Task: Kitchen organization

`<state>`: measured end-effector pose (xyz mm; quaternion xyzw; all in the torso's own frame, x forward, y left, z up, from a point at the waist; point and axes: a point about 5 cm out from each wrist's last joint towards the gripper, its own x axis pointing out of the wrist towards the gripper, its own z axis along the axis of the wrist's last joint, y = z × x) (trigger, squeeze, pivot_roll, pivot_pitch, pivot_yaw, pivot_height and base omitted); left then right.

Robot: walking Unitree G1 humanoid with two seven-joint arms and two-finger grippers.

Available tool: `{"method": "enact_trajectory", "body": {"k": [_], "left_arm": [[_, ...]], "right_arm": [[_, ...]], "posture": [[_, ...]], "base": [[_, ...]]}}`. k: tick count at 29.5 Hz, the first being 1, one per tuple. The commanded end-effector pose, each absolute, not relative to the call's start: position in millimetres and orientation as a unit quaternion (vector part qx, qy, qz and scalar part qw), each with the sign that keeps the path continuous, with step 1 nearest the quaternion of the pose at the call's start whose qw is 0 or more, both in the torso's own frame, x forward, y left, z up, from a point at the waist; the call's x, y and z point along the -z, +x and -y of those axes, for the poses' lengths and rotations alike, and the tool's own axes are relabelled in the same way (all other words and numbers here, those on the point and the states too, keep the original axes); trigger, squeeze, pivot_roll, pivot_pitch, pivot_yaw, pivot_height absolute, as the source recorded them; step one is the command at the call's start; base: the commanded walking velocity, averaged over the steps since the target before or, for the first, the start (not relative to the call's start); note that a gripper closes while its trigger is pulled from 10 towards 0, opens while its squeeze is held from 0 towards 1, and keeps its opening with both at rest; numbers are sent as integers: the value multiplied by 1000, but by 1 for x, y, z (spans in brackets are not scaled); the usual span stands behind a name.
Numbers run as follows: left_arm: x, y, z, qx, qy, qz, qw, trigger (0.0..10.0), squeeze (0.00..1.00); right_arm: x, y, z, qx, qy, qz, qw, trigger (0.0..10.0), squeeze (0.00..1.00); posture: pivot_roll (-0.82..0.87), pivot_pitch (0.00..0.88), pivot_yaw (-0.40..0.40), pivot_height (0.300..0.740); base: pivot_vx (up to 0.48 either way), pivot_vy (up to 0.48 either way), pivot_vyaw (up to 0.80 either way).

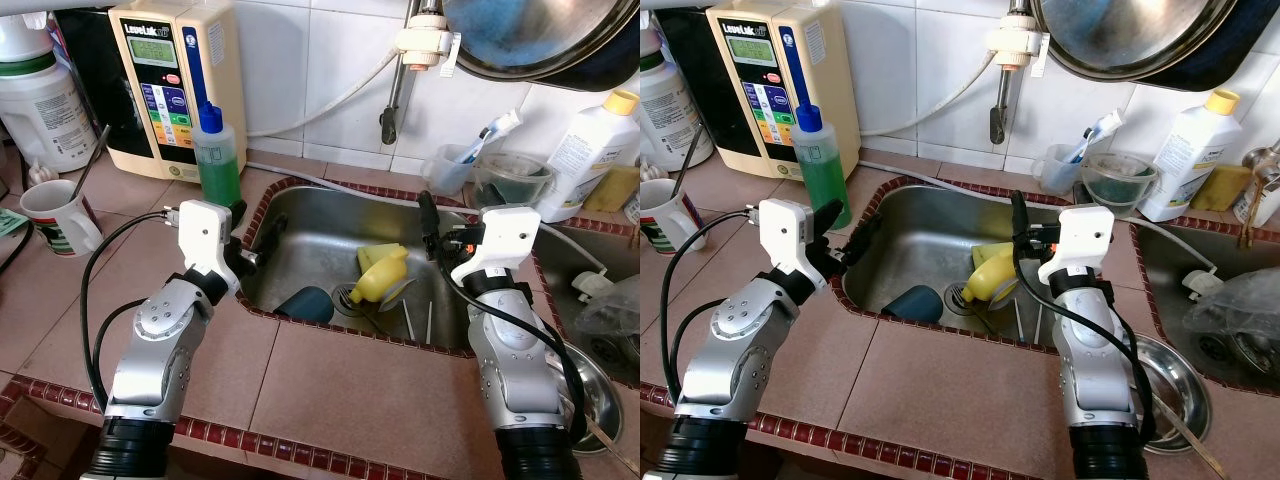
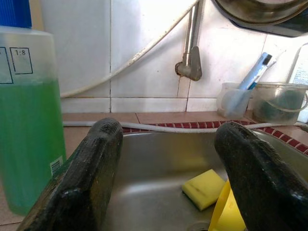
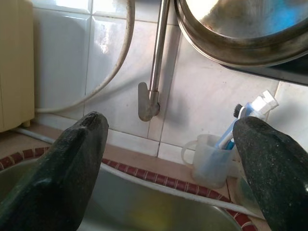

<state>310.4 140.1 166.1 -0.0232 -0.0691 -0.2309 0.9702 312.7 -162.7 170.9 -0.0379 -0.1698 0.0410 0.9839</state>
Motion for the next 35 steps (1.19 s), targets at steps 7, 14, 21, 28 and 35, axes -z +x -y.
{"method": "enact_trajectory", "body": {"k": [7, 14, 21, 28, 35], "left_arm": [[-167, 310, -140, 241, -16, 69, 968, 10000, 0], [-167, 310, -140, 245, -16, 69, 967, 10000, 0], [-168, 310, -138, 250, -15, 68, 966, 10000, 0], [-168, 310, -137, 254, -13, 67, 965, 10000, 0], [-167, 309, -137, 257, -12, 65, 964, 10000, 0]], "right_arm": [[-174, 313, 163, -31, -44, 179, 982, 10000, 0], [-172, 312, 161, -34, -46, 176, 983, 10000, 0], [-172, 313, 161, -35, -47, 176, 983, 10000, 0], [-171, 313, 160, -37, -51, 175, 983, 10000, 0], [-171, 313, 159, -39, -53, 174, 983, 10000, 0]], "posture": [[91, 0, -43, 740], [91, 0, -43, 740], [90, 0, -44, 740], [95, 0, -45, 740], [96, 0, -45, 740]], "base": [[0, 0, 0], [-175, 0, 0], [-248, 0, 0], [-257, 0, 0], [-256, 0, 0]]}}
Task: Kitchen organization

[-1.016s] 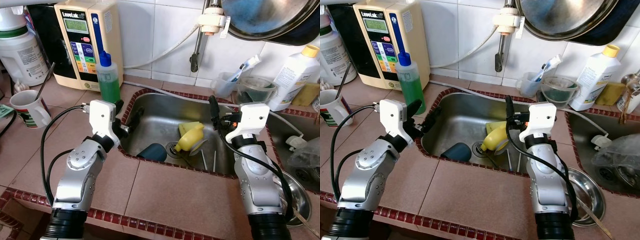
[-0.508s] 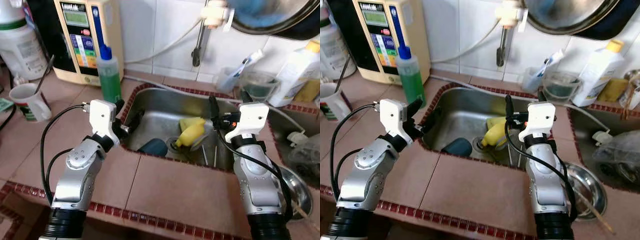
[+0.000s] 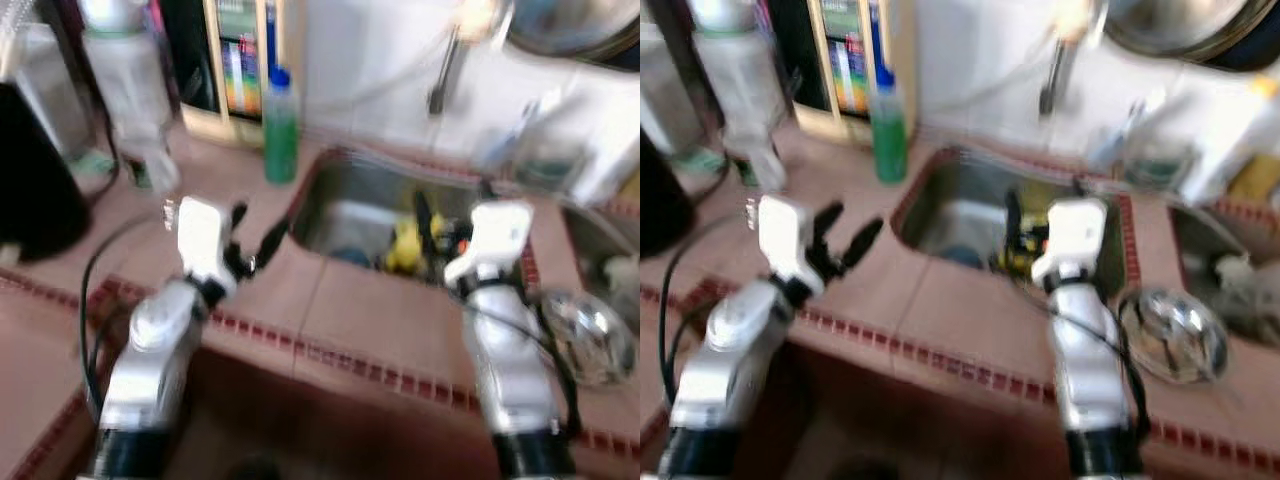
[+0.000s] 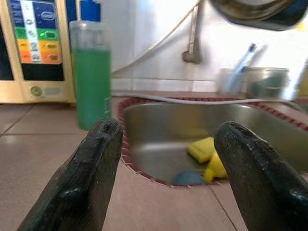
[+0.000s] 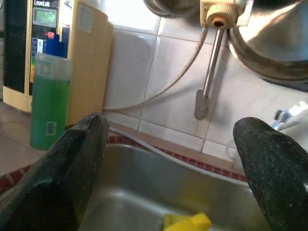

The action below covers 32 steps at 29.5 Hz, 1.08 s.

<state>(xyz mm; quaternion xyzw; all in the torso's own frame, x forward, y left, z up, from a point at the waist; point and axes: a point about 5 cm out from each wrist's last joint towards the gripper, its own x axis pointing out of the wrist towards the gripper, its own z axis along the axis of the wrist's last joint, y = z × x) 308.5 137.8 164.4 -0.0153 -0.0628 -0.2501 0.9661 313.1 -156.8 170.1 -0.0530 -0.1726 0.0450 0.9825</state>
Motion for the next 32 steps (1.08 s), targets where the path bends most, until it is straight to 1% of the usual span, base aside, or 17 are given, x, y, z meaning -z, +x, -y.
{"method": "enact_trajectory", "body": {"k": [1, 8, 13, 18, 32], "left_arm": [[-167, 309, -137, 257, -12, 65, 964, 10000, 0], [-169, 308, -137, 261, -4, 75, 962, 10000, 0], [-171, 308, -138, 268, 17, 86, 959, 10000, 0], [-170, 306, -137, 279, 8, 85, 956, 10000, 0], [-171, 307, -136, 282, 2, 89, 955, 10000, 0]], "right_arm": [[-171, 313, 159, -39, -54, 174, 983, 10000, 0], [-170, 313, 158, -42, -59, 174, 982, 10000, 0], [-169, 313, 158, -42, -62, 173, 982, 10000, 0], [-169, 313, 158, -40, -64, 172, 982, 10000, 0], [-169, 314, 159, -41, -68, 172, 982, 10000, 0]], "posture": [[96, 0, -45, 740], [96, 0, -43, 740], [93, 0, -38, 740], [88, 0, -36, 740], [92, 0, -42, 740]], "base": [[-255, 0, 0], [-35, 0, 0], [0, 0, 0], [0, 0, 0], [0, -461, 0]]}}
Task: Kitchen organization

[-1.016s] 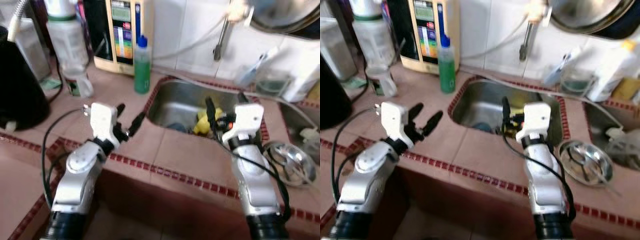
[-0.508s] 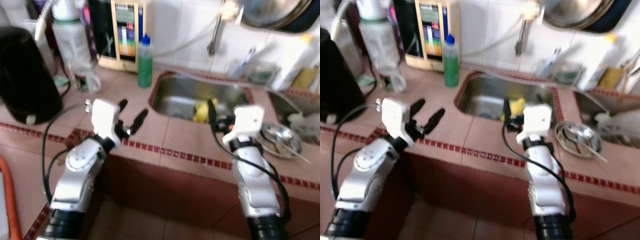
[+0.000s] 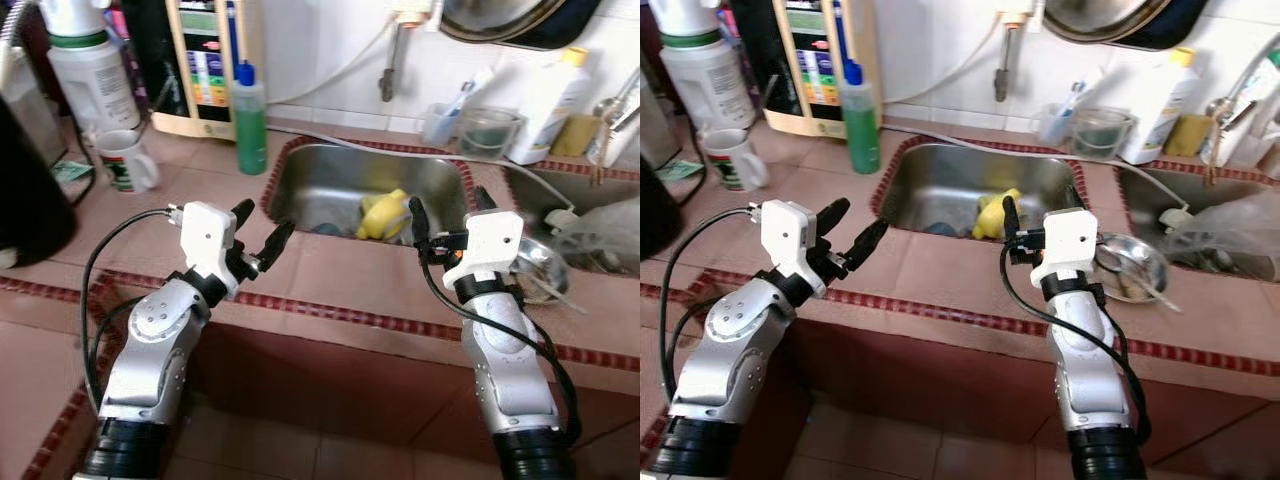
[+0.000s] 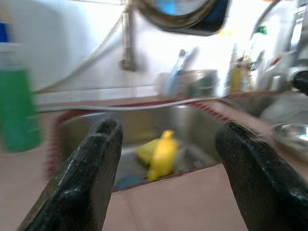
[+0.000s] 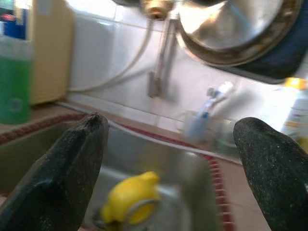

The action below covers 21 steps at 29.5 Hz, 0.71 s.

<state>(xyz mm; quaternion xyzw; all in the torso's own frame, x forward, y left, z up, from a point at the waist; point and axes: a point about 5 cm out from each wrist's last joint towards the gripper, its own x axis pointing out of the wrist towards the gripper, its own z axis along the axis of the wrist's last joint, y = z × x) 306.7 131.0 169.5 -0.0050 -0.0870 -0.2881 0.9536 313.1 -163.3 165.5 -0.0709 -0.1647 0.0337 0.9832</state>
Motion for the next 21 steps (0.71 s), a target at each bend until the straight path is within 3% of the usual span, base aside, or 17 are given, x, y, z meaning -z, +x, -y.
{"method": "enact_trajectory", "body": {"k": [1, 21], "left_arm": [[-171, 307, -136, 282, 2, 88, 955, 10000, 0], [-172, 306, -136, 287, -1, 86, 954, 10000, 0]], "right_arm": [[-169, 314, 158, -41, -69, 171, 982, 10000, 0], [-167, 313, 156, -46, -74, 170, 982, 10000, 0]], "posture": [[93, 0, -43, 740], [94, 0, -40, 740]], "base": [[0, -480, 0], [0, -480, 0]]}}
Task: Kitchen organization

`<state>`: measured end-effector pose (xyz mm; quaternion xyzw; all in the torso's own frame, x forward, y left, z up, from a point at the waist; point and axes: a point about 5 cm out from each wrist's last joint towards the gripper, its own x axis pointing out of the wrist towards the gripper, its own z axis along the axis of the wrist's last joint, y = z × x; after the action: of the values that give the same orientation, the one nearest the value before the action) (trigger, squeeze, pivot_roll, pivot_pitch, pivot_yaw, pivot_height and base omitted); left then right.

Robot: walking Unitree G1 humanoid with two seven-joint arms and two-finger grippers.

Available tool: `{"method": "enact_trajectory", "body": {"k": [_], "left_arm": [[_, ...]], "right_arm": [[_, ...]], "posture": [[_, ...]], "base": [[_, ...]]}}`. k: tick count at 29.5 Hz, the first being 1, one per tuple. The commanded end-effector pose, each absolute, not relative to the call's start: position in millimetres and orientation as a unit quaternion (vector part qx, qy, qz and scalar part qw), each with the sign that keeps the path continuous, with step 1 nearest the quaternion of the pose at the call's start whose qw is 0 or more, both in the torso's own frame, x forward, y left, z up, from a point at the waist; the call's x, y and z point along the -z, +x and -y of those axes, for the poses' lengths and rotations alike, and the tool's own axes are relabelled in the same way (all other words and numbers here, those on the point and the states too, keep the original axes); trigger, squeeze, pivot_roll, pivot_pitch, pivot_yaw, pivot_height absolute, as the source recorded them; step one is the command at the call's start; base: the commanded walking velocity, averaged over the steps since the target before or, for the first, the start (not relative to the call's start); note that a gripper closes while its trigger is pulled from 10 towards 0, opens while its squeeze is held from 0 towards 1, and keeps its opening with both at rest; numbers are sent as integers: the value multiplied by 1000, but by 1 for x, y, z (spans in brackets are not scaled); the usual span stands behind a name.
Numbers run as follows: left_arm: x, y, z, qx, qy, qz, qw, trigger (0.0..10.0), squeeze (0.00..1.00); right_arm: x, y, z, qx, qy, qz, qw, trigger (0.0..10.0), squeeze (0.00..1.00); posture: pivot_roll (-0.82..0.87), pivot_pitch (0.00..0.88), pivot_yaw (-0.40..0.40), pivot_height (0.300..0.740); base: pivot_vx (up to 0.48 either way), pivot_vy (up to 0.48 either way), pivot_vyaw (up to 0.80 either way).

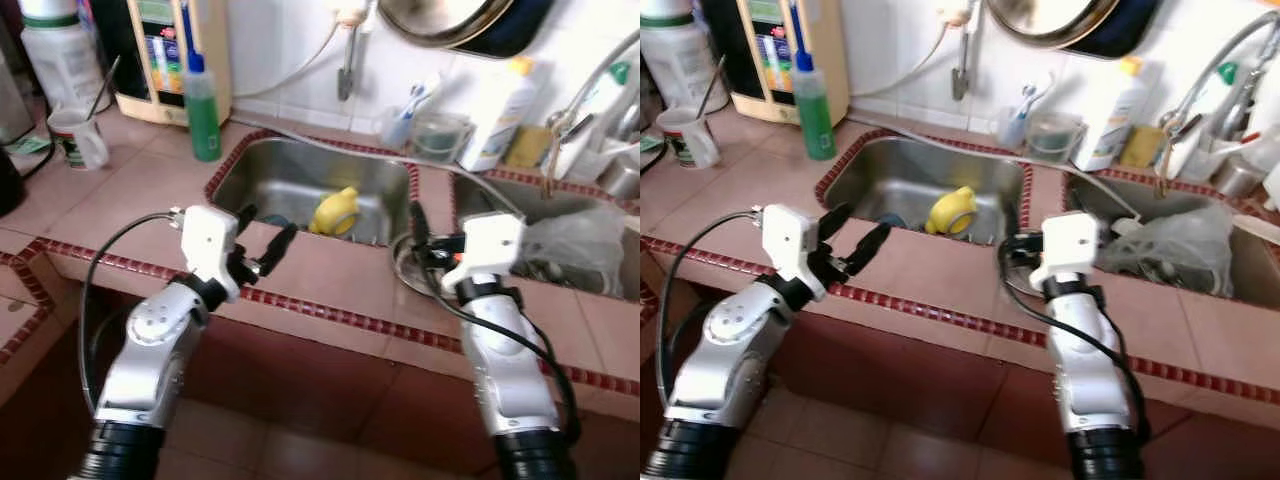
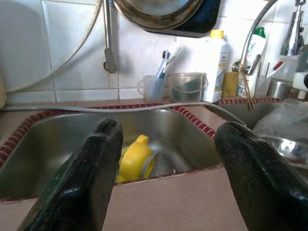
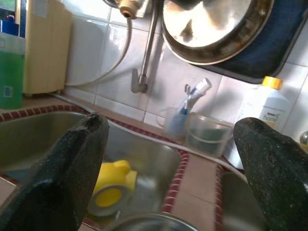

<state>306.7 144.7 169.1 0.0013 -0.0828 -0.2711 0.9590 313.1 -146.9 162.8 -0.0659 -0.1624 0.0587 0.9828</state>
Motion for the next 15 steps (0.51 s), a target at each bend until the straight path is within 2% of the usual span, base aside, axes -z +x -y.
{"method": "enact_trajectory", "body": {"k": [1, 3, 10, 15], "left_arm": [[-172, 306, -136, 287, -1, 86, 954, 10000, 0], [-172, 306, -135, 288, 1, 84, 954, 10000, 0], [-167, 304, -132, 299, 1, 67, 952, 10000, 0], [-164, 296, -122, 341, 17, 45, 939, 10000, 0]], "right_arm": [[-167, 313, 156, -46, -74, 170, 982, 10000, 0], [-167, 313, 156, -46, -74, 168, 982, 10000, 0], [-163, 312, 157, -43, -68, 151, 985, 10000, 0], [-155, 313, 162, -35, -71, 121, 990, 10000, 0]], "posture": [[94, 0, -40, 740], [91, 0, -38, 740], [91, 0, -40, 740], [93, 0, -43, 740]], "base": [[0, -480, 0], [0, -412, 0], [0, 0, 0], [0, 0, 0]]}}
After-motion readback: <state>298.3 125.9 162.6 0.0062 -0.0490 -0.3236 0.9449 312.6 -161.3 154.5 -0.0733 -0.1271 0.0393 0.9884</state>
